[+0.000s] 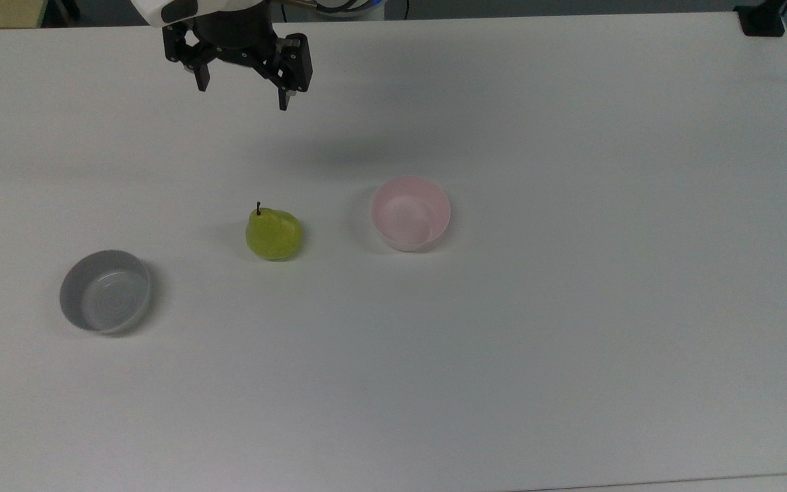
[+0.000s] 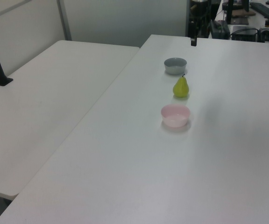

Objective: Place the pear in the bowl

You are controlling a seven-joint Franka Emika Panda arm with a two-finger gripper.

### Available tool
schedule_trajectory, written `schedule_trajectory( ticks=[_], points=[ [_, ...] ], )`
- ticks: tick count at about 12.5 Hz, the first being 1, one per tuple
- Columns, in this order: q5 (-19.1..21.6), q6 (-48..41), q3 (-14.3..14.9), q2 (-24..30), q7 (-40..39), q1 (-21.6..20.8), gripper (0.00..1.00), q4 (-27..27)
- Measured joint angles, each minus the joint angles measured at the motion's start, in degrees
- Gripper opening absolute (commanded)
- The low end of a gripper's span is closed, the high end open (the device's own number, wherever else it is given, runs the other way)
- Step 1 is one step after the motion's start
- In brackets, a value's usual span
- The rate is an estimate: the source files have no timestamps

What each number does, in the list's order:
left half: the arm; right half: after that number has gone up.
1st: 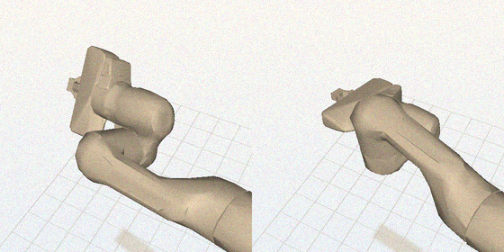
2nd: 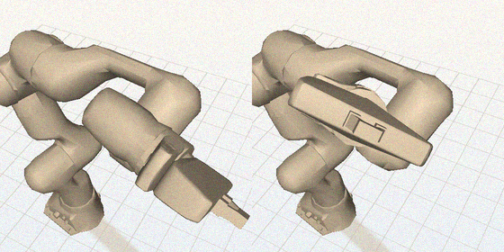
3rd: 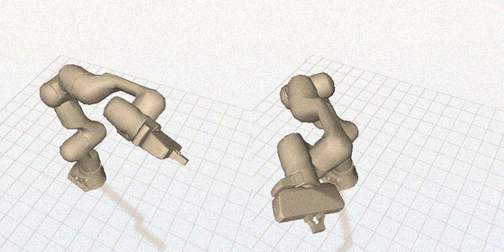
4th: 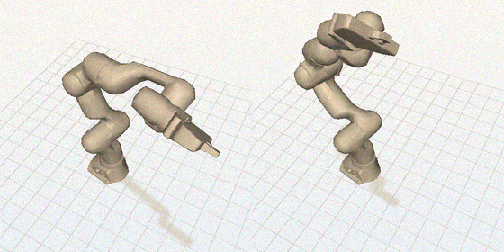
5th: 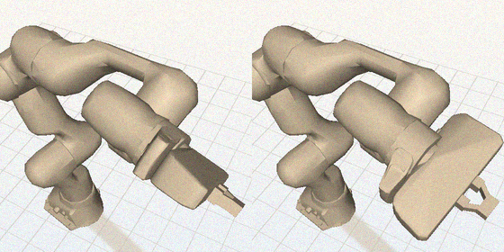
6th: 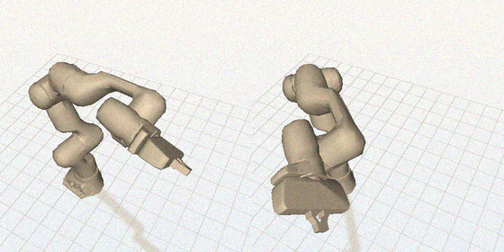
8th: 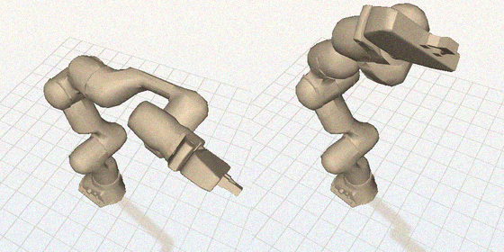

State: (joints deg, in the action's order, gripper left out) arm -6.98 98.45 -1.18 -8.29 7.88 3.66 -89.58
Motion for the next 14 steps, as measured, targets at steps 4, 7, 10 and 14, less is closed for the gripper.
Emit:
schedule_trajectory(
  ticks=[4, 7, 10, 14],
  points=[
    [0.0, 0.0, -0.2, -0.1, 0.0, 0.0, 1.00, -0.5],
    [0.0, 0.0, -0.2, -0.1, 0.0, 0.0, 1.00, -0.6],
    [0.0, 0.4, -0.2, -0.1, -0.5, 0.0, 1.00, -0.7],
    [0.0, 4.8, -0.3, -2.6, -5.9, -0.1, 1.00, -1.3]
  ],
)
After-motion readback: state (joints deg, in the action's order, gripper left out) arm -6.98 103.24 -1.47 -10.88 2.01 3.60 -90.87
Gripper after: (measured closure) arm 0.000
